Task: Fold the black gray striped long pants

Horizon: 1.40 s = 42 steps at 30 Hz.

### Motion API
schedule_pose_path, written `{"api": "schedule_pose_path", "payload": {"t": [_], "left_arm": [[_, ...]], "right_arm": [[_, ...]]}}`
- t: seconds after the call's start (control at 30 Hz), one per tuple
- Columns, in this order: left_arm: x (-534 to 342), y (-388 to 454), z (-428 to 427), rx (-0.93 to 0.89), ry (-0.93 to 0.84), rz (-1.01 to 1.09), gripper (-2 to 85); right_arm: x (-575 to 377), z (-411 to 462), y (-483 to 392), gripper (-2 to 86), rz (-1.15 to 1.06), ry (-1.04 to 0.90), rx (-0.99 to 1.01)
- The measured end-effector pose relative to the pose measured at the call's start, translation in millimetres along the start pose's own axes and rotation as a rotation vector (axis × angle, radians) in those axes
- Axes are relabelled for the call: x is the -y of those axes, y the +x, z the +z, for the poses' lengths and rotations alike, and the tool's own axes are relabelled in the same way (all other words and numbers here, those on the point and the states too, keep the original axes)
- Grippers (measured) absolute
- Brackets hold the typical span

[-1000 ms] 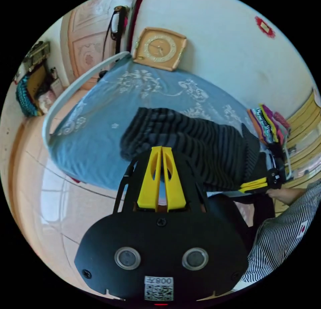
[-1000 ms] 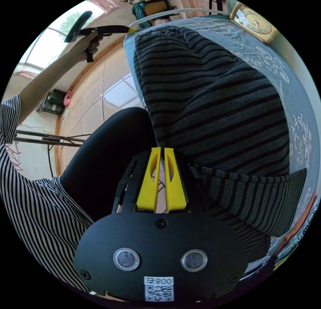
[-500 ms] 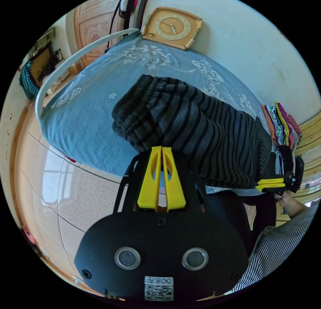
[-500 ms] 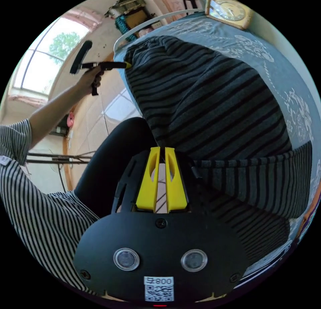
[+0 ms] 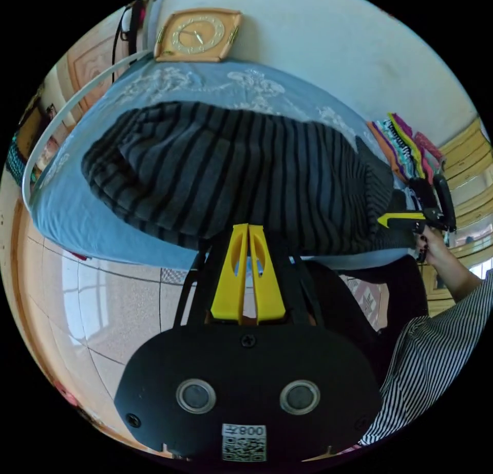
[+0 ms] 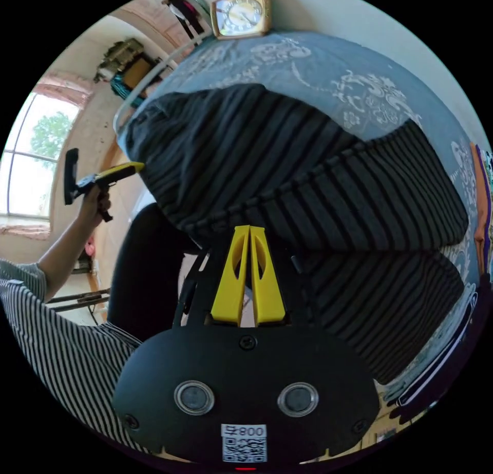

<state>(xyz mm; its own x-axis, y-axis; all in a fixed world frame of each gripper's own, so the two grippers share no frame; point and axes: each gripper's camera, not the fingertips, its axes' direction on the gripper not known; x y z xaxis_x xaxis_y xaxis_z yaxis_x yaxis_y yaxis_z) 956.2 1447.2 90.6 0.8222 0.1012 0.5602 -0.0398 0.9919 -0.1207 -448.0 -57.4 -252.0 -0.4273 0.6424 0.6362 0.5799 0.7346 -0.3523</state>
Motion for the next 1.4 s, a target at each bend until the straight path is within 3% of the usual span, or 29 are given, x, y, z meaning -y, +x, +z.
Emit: {"api": "schedule_pose_path", "payload": {"t": [0.07,0.13,0.3,0.47,0.63,0.97,1.4], "left_arm": [[10,6,0,0.004,-0.012,-0.034,0.1],[24,11,-14,-0.014,-0.024,-0.051,0.1],[63,67,-54,-0.097,0.057,0.113,0.3],[131,157,-42,-0.343,-0.003,0.301,2.0],[201,226,-31,-0.436,-0.092,0.391,4.8],[290,298,-57,-0.392,-0.265,0.413,7.0],[355,337,-158,-0.378,-0.238,0.381,6.6]], "right_arm": [[0,22,13,0.1,0.012,-0.085,-0.022],[-4,23,26,0.1,0.024,-0.042,-0.002],[-8,15,50,0.1,0.012,-0.034,0.022],[-19,-19,100,0.4,0.107,0.101,0.062],[-1,-58,183,2.1,0.217,0.222,0.012],[75,-58,286,8.4,0.332,0.213,-0.045],[112,-32,388,10.9,0.485,0.145,-0.057]]}}
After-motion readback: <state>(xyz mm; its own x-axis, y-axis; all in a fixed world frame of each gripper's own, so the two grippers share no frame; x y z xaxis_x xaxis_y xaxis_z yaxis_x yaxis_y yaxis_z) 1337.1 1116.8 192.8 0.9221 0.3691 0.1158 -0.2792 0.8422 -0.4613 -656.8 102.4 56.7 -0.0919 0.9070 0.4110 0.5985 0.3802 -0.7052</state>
